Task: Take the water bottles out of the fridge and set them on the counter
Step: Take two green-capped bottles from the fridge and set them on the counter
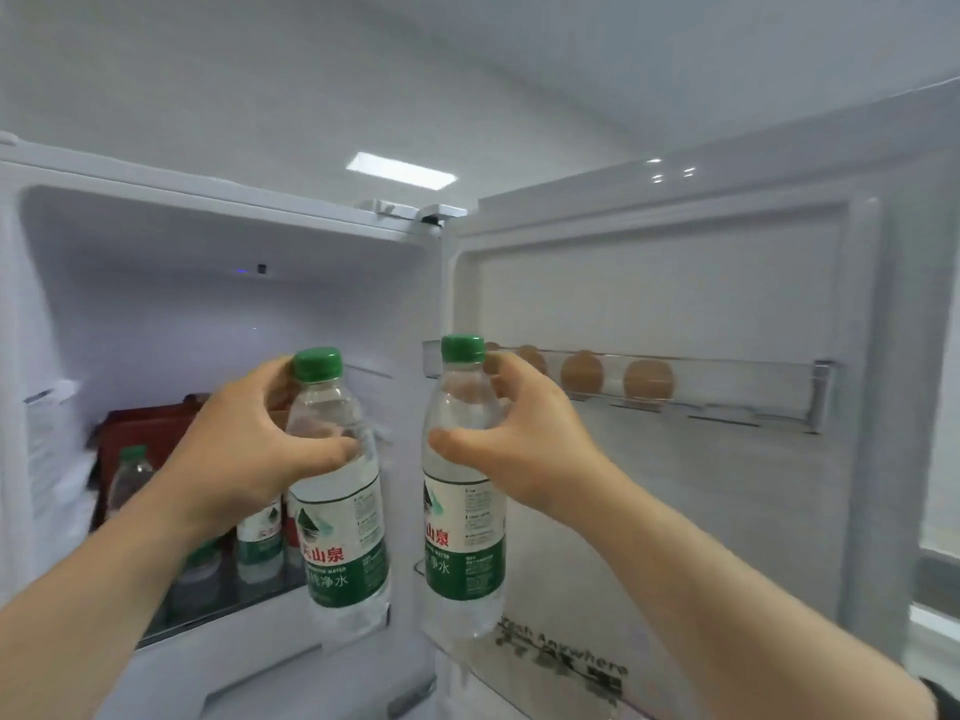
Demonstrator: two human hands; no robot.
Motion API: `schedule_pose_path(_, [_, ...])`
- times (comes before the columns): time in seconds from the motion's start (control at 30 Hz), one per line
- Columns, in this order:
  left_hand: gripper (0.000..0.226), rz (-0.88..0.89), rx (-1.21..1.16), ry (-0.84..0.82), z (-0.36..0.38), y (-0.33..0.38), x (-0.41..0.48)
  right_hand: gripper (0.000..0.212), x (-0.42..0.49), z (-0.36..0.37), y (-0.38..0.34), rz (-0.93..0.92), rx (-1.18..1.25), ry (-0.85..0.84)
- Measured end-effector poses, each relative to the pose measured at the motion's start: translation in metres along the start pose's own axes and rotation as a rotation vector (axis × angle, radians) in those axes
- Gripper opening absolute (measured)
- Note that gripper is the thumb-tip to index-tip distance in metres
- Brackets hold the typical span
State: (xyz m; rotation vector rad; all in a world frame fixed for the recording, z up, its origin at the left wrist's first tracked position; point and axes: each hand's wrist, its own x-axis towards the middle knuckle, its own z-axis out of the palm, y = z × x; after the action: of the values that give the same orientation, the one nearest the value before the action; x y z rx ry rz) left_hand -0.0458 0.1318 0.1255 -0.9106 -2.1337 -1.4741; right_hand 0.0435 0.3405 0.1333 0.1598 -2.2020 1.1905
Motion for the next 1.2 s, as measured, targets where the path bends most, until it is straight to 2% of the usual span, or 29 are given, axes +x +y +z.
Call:
schedule_pose_path(0.23, [0.054,0.165,-0.213,-0.185,0.084,0.106,-0.028,0.072,-0.089,-0.13,-0.007,0.026,-0.106,0.176])
schedule_pose_path(0.37, [0.061,0.187,-0.37,-0.34,0.146,0.17,-0.055,0.068,-0.154,-0.215,-0.007,0.069,-0.144,0.264])
schedule_pose_path(0.53, [0.07,0.229,-0.546,-0.423,0.238,0.245,-0.092,0.047,-0.238,-0.319,-0.013,0.146,-0.238,0.353])
schedule_pose_path(0.7, [0.069,0.265,-0.643,-0.495,0.329,0.325,-0.128,0.048,-0.315,-0.414,-0.013,0.217,-0.374,0.472])
schedule_pose_path(0.87, [0.056,0.258,-0.739,-0.612,0.429,0.393,-0.16,0.047,-0.385,-0.498,-0.005,0.317,-0.475,0.603])
schedule_pose_path(1.2, [0.054,0.396,-0.779,-0.849,0.659,0.474,-0.19,0.056,-0.466,-0.645,0.075,0.551,-0.663,0.84])
